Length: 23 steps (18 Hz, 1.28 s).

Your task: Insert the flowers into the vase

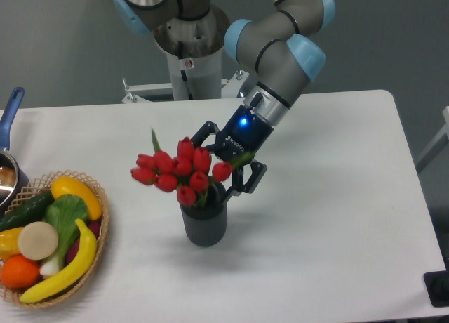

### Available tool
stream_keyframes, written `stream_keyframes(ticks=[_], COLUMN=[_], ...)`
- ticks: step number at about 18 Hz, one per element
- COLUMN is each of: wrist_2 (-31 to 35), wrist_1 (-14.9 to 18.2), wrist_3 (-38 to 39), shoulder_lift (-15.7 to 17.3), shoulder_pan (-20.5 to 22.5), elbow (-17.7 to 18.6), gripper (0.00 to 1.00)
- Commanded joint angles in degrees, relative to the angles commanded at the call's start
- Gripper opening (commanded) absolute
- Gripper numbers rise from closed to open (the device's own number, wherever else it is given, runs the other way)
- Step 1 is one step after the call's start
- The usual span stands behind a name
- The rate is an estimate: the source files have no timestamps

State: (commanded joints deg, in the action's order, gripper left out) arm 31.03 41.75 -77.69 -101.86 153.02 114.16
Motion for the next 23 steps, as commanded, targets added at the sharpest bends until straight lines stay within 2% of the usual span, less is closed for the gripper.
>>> stream_keyframes(ticks=[4,6,13,16,19,23], wrist_2=[0.7,5.95,19.67,20.39,21.7,27.58], wrist_1=[0.0,0.09,0.61,0.97,1.14,1.4], wrist_3=[0.09,0.0,0.26,0.52,0.53,-0.26], shoulder_lift=[0.26,0.88,8.51,11.15,13.35,14.94], shoulder_pan=[0.0,0.26,1.23,4.64,10.87,18.53], elbow=[0.27,0.97,3.87,4.31,3.52,-1.03], gripper=[1.0,1.0,1.0,1.0,1.0,1.0])
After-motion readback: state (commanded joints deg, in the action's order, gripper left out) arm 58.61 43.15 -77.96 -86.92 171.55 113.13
